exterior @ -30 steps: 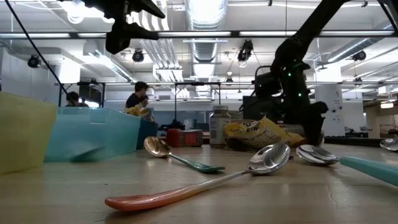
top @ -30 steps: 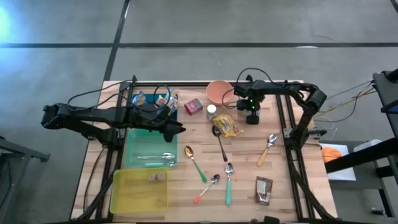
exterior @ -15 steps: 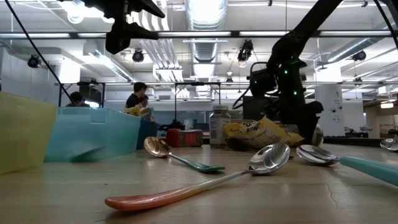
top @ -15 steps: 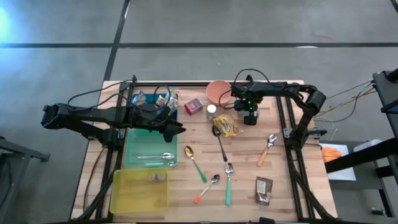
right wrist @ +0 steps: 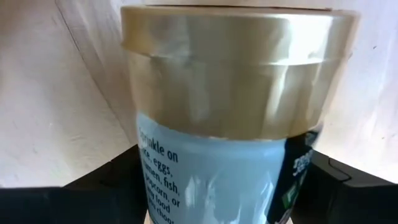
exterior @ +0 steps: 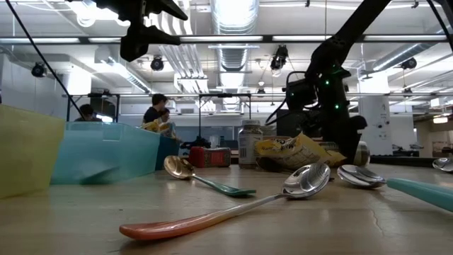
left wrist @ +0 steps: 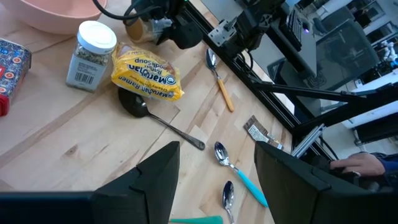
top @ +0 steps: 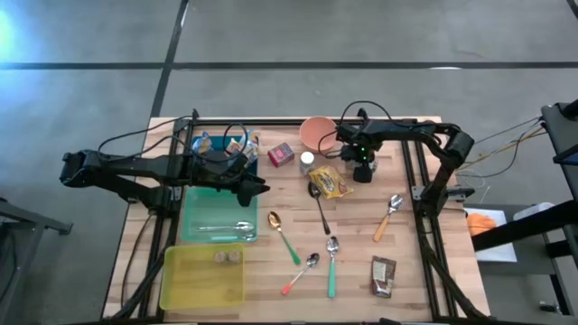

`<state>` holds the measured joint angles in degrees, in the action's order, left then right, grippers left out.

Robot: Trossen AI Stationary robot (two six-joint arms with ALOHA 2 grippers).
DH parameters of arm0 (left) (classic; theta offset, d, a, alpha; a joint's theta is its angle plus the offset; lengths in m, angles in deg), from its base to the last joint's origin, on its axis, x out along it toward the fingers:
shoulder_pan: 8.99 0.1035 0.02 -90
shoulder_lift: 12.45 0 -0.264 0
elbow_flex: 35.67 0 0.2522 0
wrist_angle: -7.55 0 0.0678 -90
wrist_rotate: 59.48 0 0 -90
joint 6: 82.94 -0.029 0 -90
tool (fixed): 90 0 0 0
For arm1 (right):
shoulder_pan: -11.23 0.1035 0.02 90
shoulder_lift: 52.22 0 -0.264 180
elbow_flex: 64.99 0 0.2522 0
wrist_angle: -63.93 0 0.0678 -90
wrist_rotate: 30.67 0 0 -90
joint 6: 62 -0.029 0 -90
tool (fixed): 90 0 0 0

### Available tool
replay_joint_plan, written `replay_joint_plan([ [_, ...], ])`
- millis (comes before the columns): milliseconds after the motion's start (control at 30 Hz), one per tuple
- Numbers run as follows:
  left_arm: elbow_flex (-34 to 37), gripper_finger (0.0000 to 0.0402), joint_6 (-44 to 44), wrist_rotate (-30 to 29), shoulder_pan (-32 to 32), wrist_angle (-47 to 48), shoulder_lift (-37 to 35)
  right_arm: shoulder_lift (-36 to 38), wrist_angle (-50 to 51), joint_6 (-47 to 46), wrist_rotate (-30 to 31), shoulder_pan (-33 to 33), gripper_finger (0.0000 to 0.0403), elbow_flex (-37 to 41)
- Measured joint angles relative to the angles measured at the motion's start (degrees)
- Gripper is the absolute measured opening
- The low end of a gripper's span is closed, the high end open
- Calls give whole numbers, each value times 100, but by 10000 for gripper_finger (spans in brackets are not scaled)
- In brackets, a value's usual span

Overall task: Pick & Place Food Item
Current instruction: Put the golden seasoning bottle into the yellow bin

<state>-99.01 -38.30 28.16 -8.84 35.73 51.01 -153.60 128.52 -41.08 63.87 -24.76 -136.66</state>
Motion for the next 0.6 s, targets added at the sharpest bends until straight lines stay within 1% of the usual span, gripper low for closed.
replay_joint_plan([
  [133, 0, 214, 1, 2, 0, 0, 0, 52, 48, -222, -130, 13, 270, 13],
  [333, 0, 214, -51, 22, 0, 0, 0, 388, 151, -618, -804, 14, 270, 16],
  [433, 0, 214, -99, 19, 0, -1, 0, 678, 172, -900, -1123, 21, 270, 15],
  [533, 0, 214, -231, 17, 2, -23, 0, 1033, 254, -1164, -1742, 22, 270, 15],
  [600, 0, 214, -391, 17, 2, -166, 2, 1295, 256, -1412, -2316, 22, 270, 15],
])
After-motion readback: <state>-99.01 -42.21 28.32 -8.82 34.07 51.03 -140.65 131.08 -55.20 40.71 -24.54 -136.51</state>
